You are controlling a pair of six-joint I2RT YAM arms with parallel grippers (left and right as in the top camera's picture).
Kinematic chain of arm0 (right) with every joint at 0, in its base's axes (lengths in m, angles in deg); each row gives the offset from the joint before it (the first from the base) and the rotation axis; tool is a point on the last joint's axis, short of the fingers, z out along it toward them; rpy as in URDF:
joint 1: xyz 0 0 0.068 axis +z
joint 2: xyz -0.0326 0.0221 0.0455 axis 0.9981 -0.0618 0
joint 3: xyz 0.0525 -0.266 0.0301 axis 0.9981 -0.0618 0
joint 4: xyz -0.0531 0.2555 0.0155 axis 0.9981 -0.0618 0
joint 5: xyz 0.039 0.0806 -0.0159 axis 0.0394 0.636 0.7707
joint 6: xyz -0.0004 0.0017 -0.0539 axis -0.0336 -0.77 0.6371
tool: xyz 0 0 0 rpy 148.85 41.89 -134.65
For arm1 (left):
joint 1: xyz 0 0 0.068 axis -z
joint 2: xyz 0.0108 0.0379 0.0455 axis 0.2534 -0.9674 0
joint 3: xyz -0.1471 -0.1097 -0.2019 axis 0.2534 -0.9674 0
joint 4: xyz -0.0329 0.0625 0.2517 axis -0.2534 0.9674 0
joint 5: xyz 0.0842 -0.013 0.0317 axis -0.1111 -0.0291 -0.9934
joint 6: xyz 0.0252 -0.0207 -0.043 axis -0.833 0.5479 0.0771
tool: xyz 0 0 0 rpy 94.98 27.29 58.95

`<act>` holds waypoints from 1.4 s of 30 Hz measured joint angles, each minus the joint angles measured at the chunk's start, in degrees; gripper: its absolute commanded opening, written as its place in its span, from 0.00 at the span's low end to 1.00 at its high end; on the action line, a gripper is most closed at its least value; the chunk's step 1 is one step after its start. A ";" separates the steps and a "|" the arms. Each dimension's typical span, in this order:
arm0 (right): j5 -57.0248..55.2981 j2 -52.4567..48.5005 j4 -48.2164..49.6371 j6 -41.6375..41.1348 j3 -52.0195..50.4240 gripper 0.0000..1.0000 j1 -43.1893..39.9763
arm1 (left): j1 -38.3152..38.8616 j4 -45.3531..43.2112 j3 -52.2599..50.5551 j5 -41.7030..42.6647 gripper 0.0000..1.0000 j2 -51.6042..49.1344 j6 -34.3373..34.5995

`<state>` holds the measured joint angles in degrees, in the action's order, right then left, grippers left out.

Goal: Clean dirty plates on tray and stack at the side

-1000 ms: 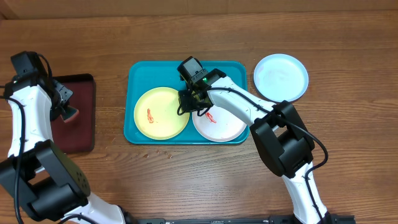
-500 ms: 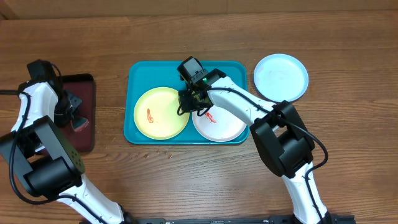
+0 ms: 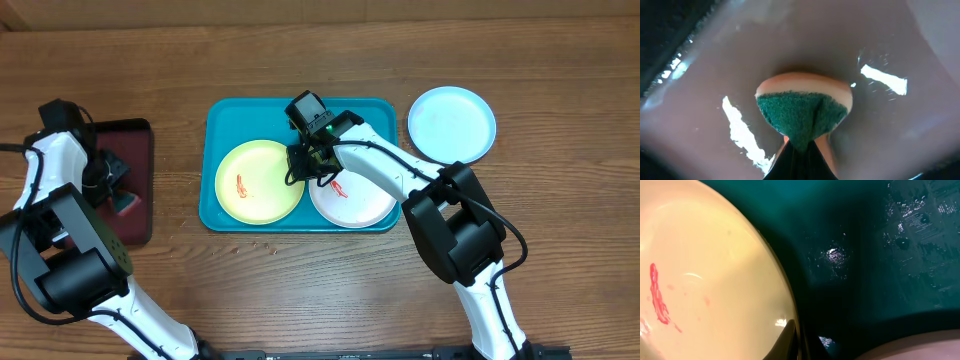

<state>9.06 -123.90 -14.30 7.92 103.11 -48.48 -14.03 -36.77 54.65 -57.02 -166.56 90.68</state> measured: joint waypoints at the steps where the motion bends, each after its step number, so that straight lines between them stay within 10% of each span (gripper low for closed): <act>1: -0.02 0.00 0.04 -0.02 0.00 0.04 0.00 | -0.07 0.00 0.55 0.55 0.04 0.02 -0.28; 42: 0.04 0.00 0.57 0.02 -0.07 0.04 0.00 | -0.59 15.76 16.44 0.66 0.04 5.62 -2.51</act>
<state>9.10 -123.90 -13.73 7.94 103.04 -48.48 -14.62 -21.01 71.09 -56.37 -160.94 88.16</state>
